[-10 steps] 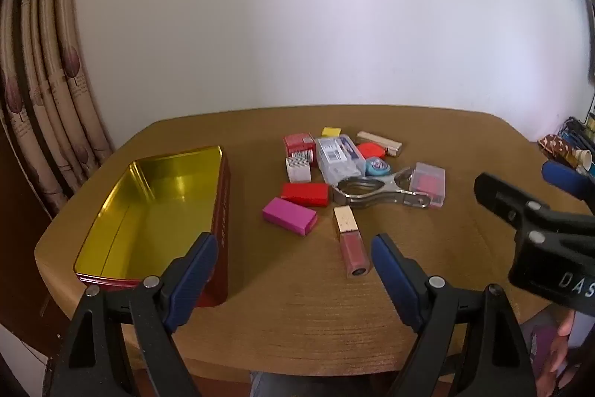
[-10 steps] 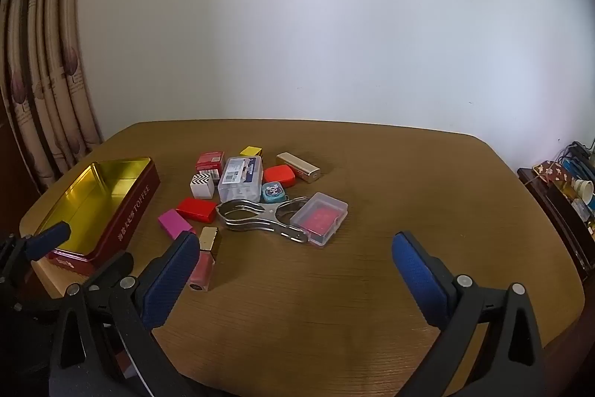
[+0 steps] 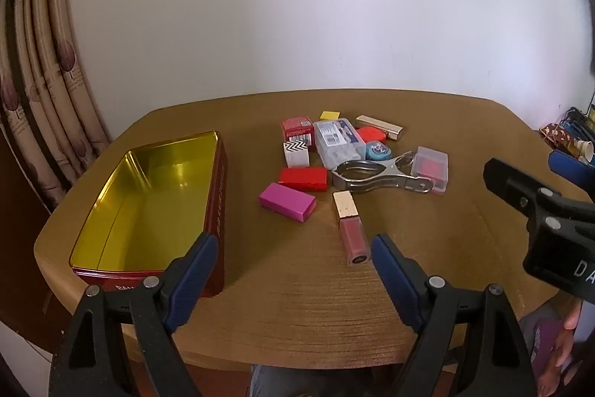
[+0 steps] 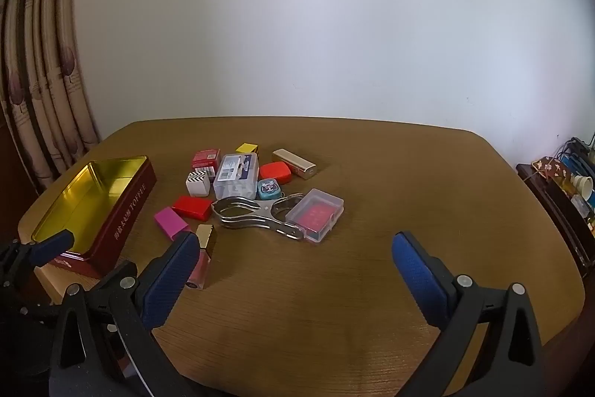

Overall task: Organize rigid objects
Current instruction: 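Move the left gripper toward the pink lip gloss with gold cap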

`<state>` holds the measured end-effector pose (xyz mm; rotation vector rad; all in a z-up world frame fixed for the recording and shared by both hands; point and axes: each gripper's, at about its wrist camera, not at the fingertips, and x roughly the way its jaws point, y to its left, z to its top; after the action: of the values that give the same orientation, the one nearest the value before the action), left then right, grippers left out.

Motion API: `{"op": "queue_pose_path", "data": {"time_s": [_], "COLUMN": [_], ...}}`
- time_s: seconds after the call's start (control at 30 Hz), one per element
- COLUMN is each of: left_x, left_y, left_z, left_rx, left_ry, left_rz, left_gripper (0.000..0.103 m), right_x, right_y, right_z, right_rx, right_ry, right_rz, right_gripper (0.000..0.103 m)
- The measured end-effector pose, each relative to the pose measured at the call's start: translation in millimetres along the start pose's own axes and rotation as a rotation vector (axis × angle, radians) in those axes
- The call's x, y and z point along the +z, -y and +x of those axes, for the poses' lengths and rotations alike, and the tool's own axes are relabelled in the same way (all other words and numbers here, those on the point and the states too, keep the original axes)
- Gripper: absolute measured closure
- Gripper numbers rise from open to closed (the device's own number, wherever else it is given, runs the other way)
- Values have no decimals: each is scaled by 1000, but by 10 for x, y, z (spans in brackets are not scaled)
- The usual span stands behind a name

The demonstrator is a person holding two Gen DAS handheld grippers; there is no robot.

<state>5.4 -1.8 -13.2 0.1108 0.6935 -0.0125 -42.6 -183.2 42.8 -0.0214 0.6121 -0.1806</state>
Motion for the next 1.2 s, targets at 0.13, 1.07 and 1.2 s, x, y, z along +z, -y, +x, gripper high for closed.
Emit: {"op": "queue_pose_path", "data": {"time_s": [0.13,1.07,1.2], "left_x": [-15,24,134], "left_y": [-1,112,107], "left_z": [10,734,831], "left_rx": [-1,-33,-49], "left_ry": [-9,-307,-327], "left_rz": [1,-37,-59], "left_gripper": [16,16,16], "right_x": [16,-86,-104], "right_y": [56,1485,1630], "right_z": [37,1289,1350], "right_rx": [-1,-99,-80], "right_ry": [-17,-251,-274], "right_rz": [7,145,193], "right_gripper": [0,0,0]}}
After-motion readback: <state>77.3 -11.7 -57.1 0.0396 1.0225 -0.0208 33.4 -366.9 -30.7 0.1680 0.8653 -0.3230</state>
